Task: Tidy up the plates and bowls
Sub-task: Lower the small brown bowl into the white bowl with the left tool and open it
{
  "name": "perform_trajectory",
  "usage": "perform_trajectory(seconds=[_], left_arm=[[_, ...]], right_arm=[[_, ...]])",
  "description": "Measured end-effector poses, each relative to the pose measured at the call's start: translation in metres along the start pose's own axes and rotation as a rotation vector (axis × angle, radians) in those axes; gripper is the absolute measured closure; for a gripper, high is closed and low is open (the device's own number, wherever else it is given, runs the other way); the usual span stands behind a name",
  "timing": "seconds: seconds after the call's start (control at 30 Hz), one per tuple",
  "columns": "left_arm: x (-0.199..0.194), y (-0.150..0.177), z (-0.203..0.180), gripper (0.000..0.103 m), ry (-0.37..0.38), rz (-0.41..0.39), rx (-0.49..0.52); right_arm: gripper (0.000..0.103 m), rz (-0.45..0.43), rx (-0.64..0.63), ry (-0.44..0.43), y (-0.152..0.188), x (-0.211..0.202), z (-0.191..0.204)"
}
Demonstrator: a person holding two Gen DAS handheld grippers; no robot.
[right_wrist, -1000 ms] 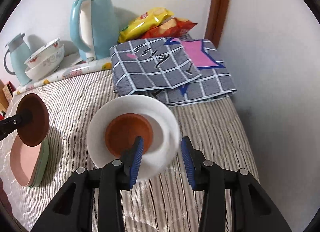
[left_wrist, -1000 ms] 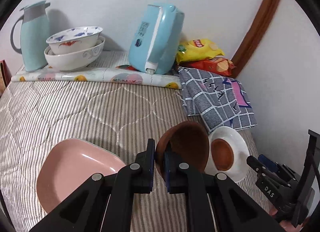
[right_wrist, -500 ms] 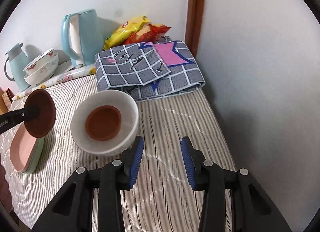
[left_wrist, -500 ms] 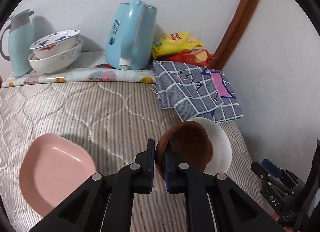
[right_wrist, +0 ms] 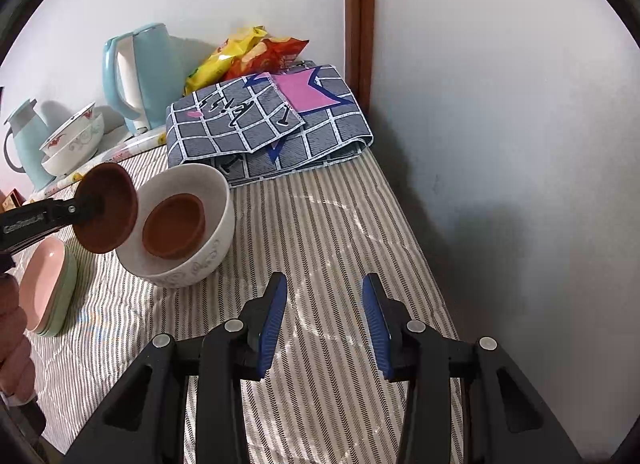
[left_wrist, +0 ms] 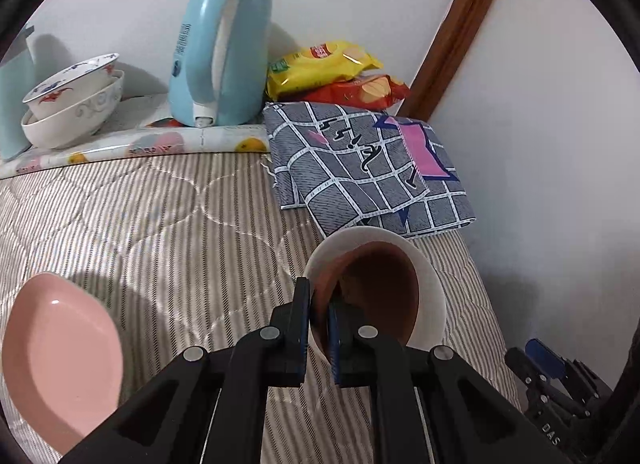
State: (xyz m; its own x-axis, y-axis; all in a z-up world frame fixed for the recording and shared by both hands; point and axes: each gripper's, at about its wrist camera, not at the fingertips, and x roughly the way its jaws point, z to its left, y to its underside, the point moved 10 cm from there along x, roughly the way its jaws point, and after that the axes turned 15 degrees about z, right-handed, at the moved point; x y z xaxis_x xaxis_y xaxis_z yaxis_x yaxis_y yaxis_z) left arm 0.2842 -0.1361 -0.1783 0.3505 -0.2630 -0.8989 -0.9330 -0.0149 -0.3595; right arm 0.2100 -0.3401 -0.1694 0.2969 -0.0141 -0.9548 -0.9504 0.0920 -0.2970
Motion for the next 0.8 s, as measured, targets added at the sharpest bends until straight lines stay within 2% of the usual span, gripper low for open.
perform_trajectory(seconds=[0.33,0.8], left_arm=[[0.026,-0.005,-0.012,0.094,-0.009,0.043,0.022],[0.044,-0.004,-0.018,0.094,0.003,0.088,0.026]], right_arm=[[0.064,0.013,0.006,-0.016,-0.006,0.012,-0.003],[0.064,0.024,0.026,-0.028,-0.005,0.016,-0.006]])
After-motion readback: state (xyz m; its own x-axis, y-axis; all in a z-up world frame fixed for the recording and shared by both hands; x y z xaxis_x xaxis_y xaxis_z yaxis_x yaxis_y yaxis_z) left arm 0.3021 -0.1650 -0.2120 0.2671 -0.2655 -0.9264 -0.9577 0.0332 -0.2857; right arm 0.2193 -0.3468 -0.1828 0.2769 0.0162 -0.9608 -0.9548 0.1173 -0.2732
